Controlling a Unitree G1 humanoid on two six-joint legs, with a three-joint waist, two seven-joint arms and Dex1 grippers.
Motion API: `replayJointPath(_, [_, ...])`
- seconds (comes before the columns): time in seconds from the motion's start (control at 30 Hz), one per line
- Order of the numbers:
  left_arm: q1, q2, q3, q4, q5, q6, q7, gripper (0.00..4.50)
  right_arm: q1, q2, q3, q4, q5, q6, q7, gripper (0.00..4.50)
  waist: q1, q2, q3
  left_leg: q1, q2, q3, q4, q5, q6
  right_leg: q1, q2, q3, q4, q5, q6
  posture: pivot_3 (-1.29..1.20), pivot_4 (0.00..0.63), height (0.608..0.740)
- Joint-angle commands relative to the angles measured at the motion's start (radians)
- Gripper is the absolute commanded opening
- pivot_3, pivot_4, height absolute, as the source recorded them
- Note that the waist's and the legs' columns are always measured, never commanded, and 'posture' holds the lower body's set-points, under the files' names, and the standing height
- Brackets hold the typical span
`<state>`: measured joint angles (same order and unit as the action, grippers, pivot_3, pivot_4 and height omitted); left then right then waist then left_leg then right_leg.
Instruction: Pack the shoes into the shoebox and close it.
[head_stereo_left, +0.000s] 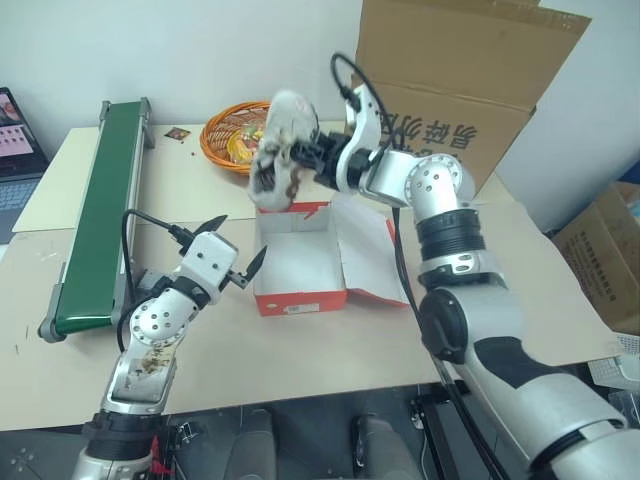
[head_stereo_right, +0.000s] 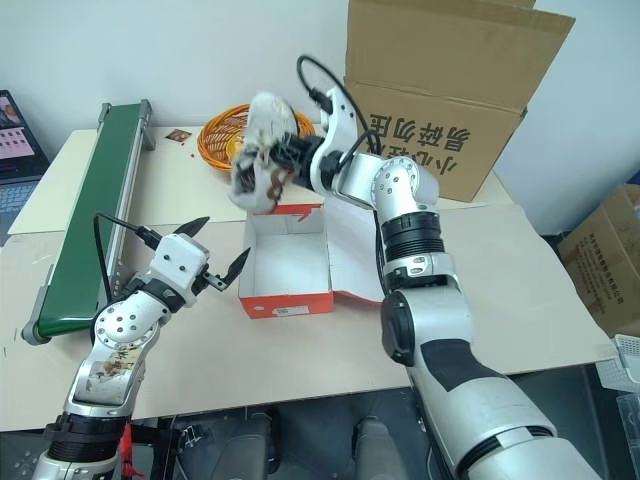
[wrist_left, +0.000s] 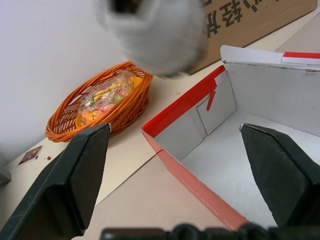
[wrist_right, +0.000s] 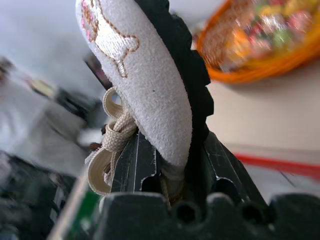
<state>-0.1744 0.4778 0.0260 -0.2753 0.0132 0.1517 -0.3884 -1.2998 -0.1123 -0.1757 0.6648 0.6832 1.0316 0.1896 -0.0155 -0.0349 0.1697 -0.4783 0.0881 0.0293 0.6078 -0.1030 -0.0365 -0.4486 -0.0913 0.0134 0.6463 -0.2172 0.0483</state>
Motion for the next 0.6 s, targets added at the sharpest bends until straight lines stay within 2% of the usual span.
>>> replayJointPath(0.03, [-0.019,0.045,0.021,-0.012,-0.006,-0.013,-0.043,4.44,-0.074,-0.059,0.047,-0.115,0.007,0.246,0.026,0.49,0.000,0.000,0.000,0.000,0.000,0.000,0.000,0.000,0.000,-0.001,0.000,0.000,0.000,0.000,0.000,0.00,0.150,0.709])
replayJointPath(0.13, [-0.030,0.079,0.015,-0.011,-0.006,-0.032,-0.081,4.44,-0.094,-0.098,0.056,-0.132,-0.005,0.403,0.014,0.49,0.000,0.000,0.000,-0.001,0.000,0.000,0.000,0.000,0.000,-0.002,0.000,0.000,0.001,0.000,0.000,0.00,0.150,0.709])
replayJointPath(0.27, [-0.017,0.127,-0.010,-0.035,-0.042,-0.044,-0.182,4.44,-0.096,-0.110,0.054,-0.137,-0.045,0.521,-0.004,0.49,0.000,0.000,0.000,-0.001,0.000,0.000,0.000,0.000,0.000,-0.002,0.000,0.000,0.001,0.000,0.000,0.00,0.150,0.709])
replayJointPath(0.43, [0.062,0.249,-0.007,-0.108,-0.142,-0.013,-0.387,4.44,-0.068,-0.108,0.090,-0.109,-0.110,0.536,0.016,0.49,-0.003,0.000,0.000,-0.001,0.000,0.001,-0.001,0.000,0.000,-0.004,0.000,0.001,0.001,0.000,-0.001,0.00,0.150,0.709])
replayJointPath(0.6, [0.099,0.376,0.109,-0.130,-0.301,0.061,-0.544,4.44,-0.038,-0.089,0.127,-0.047,-0.165,0.474,0.055,0.49,-0.004,0.001,0.000,-0.003,0.001,0.001,0.000,0.000,0.000,-0.006,0.000,0.000,0.001,-0.001,-0.002,0.00,0.150,0.709])
